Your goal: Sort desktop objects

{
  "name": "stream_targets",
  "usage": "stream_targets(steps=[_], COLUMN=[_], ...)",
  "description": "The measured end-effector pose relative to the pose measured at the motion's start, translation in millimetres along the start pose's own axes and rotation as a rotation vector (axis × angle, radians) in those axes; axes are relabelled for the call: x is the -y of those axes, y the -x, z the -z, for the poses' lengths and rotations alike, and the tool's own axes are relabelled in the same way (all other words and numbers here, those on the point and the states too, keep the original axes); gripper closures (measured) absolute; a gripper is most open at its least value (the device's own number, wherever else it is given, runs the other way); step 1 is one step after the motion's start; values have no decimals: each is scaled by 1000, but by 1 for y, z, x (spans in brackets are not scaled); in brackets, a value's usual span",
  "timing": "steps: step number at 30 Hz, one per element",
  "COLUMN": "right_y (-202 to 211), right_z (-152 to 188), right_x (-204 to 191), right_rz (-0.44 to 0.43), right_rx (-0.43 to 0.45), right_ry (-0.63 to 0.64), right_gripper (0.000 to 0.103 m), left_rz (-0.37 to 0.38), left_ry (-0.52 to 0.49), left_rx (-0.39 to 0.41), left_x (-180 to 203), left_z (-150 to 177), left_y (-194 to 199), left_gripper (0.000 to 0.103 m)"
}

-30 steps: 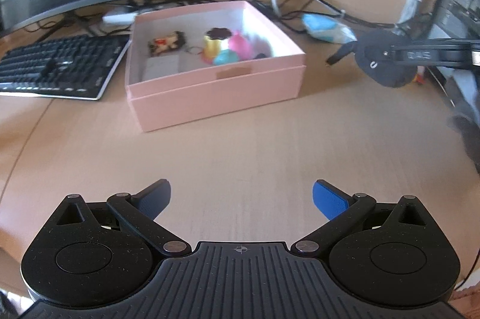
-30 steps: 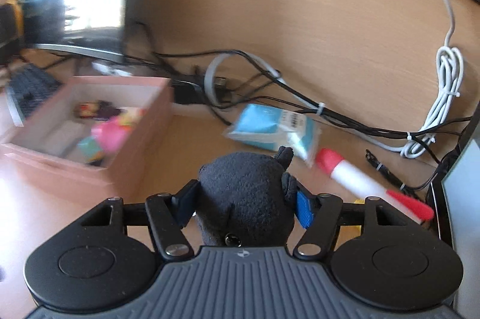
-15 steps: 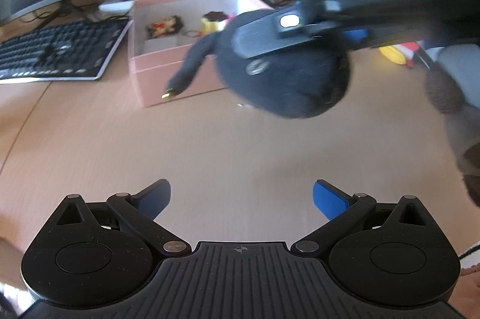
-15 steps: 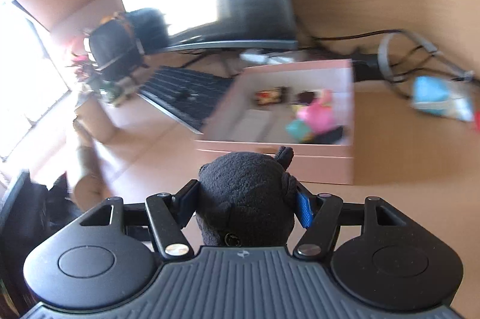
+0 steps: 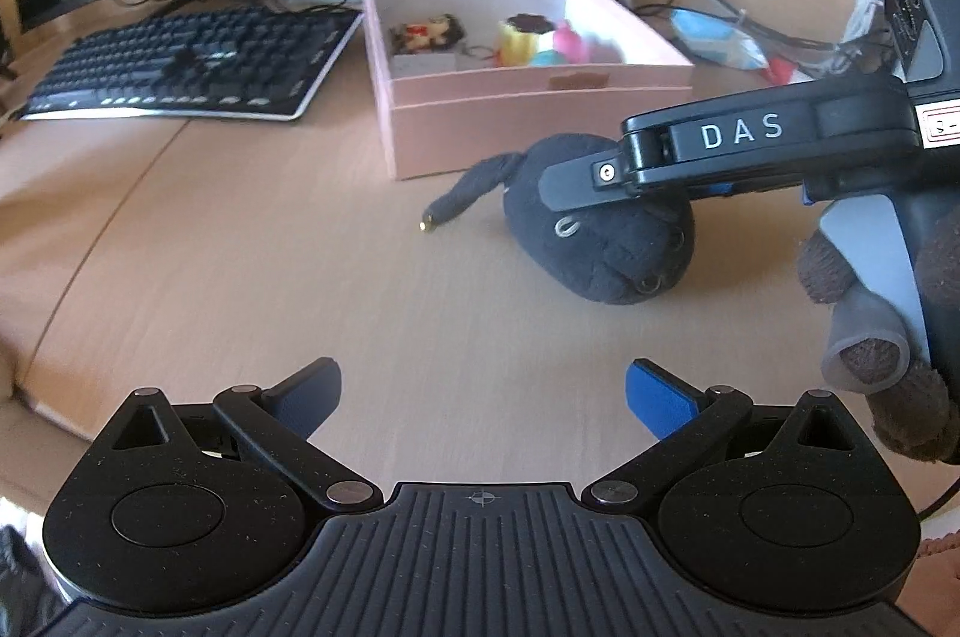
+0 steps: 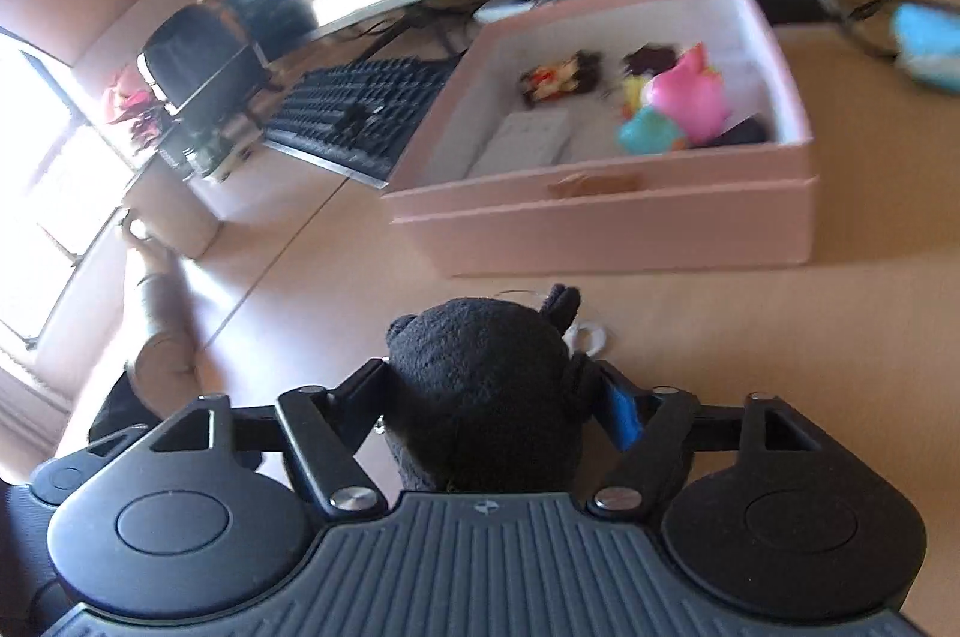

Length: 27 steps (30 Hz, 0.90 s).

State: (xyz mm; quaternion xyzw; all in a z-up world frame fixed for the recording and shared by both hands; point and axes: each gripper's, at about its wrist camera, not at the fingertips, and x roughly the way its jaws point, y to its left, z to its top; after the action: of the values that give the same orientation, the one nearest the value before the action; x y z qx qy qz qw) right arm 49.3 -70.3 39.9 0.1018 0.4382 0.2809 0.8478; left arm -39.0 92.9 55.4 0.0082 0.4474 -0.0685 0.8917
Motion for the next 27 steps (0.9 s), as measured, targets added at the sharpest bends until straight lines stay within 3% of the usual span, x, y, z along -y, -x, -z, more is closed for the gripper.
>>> stream_targets(steps=[5, 15, 21, 27], right_y=[19, 56, 81, 112], right_z=[1, 6, 13, 27], right_x=[22, 62, 77, 92], right_rz=[81, 282, 342, 484], right_rx=[60, 165, 208, 253], right_ry=[-25, -38, -68, -23], right_gripper=[19, 15, 15, 14], left_rz=[58, 145, 127, 89], left_ry=[-56, -191, -222, -222], left_rx=[9, 15, 43, 66], left_x=[23, 72, 86, 85], left_z=[-11, -39, -61, -71], left_y=[-12, -41, -64, -77], left_gripper=[0, 0, 0, 0])
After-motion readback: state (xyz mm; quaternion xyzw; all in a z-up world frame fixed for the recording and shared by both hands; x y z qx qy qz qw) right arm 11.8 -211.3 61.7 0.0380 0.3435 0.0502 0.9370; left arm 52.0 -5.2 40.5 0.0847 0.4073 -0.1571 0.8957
